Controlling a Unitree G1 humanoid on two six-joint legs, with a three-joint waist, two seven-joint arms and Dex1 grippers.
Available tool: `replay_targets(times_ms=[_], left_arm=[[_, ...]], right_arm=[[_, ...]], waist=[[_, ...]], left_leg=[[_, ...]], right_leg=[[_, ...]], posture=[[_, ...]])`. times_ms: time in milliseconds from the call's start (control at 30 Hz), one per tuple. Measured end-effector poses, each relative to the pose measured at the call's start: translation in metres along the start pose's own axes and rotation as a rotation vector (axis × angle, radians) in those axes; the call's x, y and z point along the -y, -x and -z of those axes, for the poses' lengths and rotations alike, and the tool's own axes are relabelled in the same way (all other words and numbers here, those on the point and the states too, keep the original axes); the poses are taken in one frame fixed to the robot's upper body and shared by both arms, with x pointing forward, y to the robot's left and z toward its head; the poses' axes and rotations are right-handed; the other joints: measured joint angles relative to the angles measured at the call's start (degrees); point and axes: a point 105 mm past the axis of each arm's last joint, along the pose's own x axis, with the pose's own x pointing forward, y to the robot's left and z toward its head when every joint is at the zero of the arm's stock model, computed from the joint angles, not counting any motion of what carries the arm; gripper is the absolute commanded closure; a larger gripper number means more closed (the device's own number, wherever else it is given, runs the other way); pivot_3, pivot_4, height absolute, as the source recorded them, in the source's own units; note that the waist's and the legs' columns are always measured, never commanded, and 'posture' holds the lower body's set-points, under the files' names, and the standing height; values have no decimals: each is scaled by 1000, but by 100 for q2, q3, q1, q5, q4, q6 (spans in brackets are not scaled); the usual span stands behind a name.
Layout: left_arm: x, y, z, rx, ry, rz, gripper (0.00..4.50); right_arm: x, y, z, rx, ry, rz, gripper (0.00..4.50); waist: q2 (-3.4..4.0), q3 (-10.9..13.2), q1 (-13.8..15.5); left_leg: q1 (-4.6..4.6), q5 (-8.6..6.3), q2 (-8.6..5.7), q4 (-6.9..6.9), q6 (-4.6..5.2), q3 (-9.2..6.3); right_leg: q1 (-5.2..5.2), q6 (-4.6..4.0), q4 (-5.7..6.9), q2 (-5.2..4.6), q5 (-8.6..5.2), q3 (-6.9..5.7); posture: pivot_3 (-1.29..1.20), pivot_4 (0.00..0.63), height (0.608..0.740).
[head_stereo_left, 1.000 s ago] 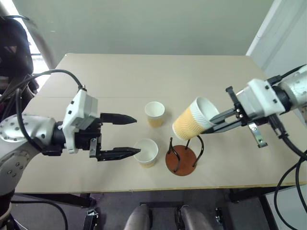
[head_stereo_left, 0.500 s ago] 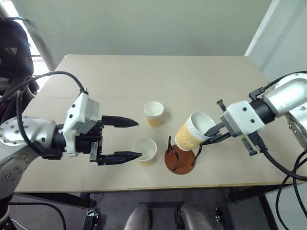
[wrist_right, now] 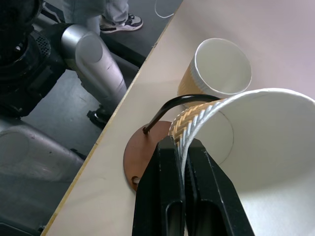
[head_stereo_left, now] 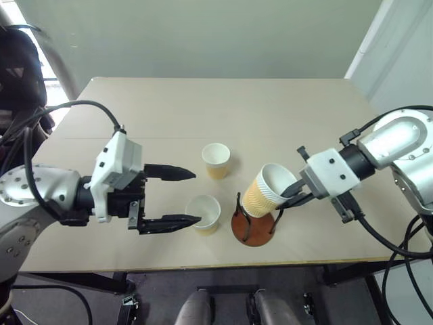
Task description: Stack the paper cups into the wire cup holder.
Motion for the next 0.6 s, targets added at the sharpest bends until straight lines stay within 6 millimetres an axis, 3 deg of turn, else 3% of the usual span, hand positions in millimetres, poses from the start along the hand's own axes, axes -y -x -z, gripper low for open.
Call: replay_targets(times_ms=[100,167,467,533,600], left_arm=[[0,0,0,0,-2,0,0],[0,0,0,0,-2,0,0],[3,3,2,-52,-15,35,0],[4,6,7,-112,-29,65,0],[4,11,17,-216,-45,107,0]], right_arm=[[1,-1,1,-9,-1,2,3924],[1,-1,2,-15,-1,3,3319],[5,0,6,-25,-14,25,18],[10,7,12,-34,-52,67,18],[16,28,19,-33,-132,153,18]], waist=[[0,0,0],[0,0,0],[-2,1,0],[-2,2,6],[-2,3,23]], left_leg=[[0,0,0,0,0,0],[0,-1,0,0,-1,0],[0,-2,0,-1,-3,0],[-2,-2,0,-1,-3,-2],[-12,-2,-1,0,-2,-2]], right_leg=[[0,-1,0,0,0,0],[0,-1,0,0,-1,0],[-2,-4,0,0,-2,1],[-2,-7,0,0,-4,1],[-11,-8,-1,0,-5,4]], posture=[[0,150,740],[0,150,740],[0,150,740],[0,150,740],[0,150,740]])
